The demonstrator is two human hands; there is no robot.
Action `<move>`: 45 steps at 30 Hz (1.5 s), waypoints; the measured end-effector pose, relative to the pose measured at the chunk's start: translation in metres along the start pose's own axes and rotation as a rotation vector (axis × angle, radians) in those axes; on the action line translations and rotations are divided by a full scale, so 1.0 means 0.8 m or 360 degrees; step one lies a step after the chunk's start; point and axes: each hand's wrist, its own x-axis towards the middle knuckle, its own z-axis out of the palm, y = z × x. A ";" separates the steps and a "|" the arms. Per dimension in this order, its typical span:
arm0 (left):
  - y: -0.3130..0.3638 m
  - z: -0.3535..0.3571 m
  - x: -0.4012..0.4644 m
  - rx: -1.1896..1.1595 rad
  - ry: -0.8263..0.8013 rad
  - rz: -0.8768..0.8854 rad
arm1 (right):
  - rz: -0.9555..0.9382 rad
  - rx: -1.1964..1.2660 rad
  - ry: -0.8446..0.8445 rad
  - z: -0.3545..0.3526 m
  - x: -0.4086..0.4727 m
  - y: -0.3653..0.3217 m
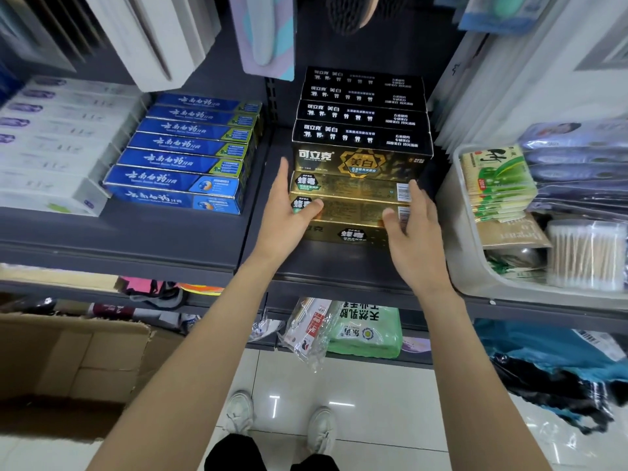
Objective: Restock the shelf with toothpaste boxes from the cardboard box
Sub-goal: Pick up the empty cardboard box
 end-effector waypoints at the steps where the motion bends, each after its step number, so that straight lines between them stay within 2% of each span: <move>1: 0.002 -0.005 -0.004 0.0077 0.0047 0.0040 | -0.0081 -0.0056 0.0094 0.001 -0.009 -0.004; 3: 0.010 -0.019 -0.020 0.0119 0.0170 0.0114 | -0.0323 -0.0157 0.0323 0.005 -0.030 -0.015; 5: 0.023 -0.041 -0.052 -0.0008 0.0279 0.0214 | -0.0581 -0.0165 0.0526 0.013 -0.055 -0.032; 7: 0.028 -0.073 -0.091 -0.0090 0.0439 0.0389 | -0.0771 -0.0026 0.0595 0.027 -0.082 -0.058; 10: 0.007 -0.134 -0.154 0.0010 0.0713 0.0557 | -0.0947 0.0217 0.0406 0.071 -0.128 -0.098; 13: -0.054 -0.209 -0.211 0.0385 0.0951 0.0439 | -0.0975 0.0326 -0.0022 0.147 -0.171 -0.127; 15: -0.120 -0.264 -0.245 0.0605 0.0979 0.0117 | -0.0800 0.0314 -0.0466 0.214 -0.196 -0.135; 16: -0.158 -0.291 -0.261 0.0602 0.0981 -0.0108 | -0.0654 0.0290 -0.0712 0.253 -0.209 -0.136; 18: -0.234 -0.341 -0.288 0.0378 0.1010 -0.0606 | -0.0277 0.0291 -0.1129 0.331 -0.234 -0.129; 20: -0.301 -0.391 -0.306 0.0085 0.1131 -0.1065 | 0.0150 0.0331 -0.1360 0.408 -0.257 -0.118; 22: -0.363 -0.442 -0.318 -0.0127 0.1266 -0.1419 | 0.0467 0.0289 -0.1411 0.482 -0.282 -0.104; 25: -0.444 -0.505 -0.325 -0.0395 0.1353 -0.1716 | 0.0846 0.0184 -0.1338 0.575 -0.310 -0.088; 27: -0.485 -0.532 -0.325 -0.0495 0.1314 -0.1795 | 0.1007 0.0118 -0.1267 0.623 -0.326 -0.080; 30: -0.530 -0.552 -0.318 -0.0523 0.1164 -0.1749 | 0.1006 -0.0003 -0.1208 0.675 -0.343 -0.066; 35: -0.562 -0.559 -0.321 -0.0576 0.0988 -0.1663 | 0.0843 -0.0245 -0.0978 0.689 -0.354 -0.059; 41: -0.504 -0.557 -0.381 -0.0751 0.1003 -0.1573 | 0.0504 -0.0290 -0.1072 0.609 -0.375 -0.105; 45: -0.438 -0.533 -0.483 -0.1154 0.1147 -0.1531 | 0.0244 -0.0334 -0.1245 0.540 -0.402 -0.140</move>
